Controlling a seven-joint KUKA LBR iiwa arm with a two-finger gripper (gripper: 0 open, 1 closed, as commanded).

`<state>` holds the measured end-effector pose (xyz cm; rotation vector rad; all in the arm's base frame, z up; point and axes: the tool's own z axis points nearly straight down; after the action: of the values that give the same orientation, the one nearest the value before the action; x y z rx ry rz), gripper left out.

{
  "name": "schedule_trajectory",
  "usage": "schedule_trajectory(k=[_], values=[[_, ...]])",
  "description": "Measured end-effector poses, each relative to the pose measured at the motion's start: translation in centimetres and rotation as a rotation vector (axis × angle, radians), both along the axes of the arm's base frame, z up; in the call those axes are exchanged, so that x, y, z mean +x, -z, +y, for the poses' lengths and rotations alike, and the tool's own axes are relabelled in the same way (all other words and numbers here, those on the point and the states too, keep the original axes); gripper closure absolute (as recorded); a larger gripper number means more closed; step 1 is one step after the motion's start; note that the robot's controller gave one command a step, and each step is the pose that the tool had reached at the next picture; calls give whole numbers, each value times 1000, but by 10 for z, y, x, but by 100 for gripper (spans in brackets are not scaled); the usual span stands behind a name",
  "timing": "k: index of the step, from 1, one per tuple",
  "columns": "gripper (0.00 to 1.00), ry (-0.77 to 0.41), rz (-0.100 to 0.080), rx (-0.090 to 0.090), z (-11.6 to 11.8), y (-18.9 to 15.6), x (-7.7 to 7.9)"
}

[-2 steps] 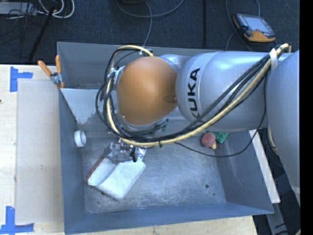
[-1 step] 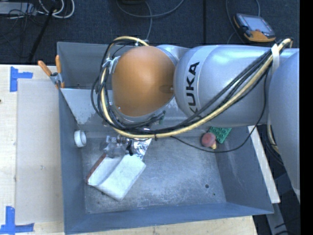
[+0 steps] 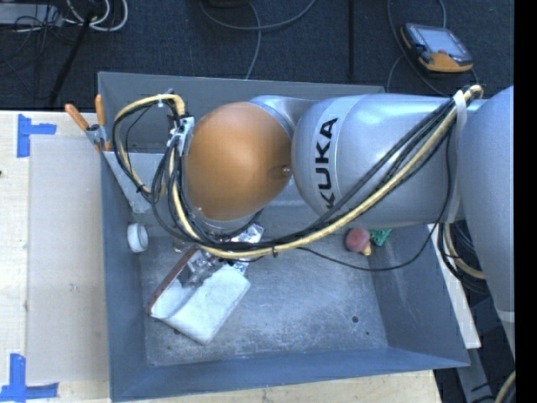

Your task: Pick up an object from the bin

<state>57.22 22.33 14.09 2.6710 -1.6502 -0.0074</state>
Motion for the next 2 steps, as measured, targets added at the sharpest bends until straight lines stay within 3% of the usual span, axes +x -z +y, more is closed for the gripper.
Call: schedule_trajectory(k=[1,2], values=[[100,-179,-5,3,12,-30,23],[100,-193,-12,4,7,-164,7]])
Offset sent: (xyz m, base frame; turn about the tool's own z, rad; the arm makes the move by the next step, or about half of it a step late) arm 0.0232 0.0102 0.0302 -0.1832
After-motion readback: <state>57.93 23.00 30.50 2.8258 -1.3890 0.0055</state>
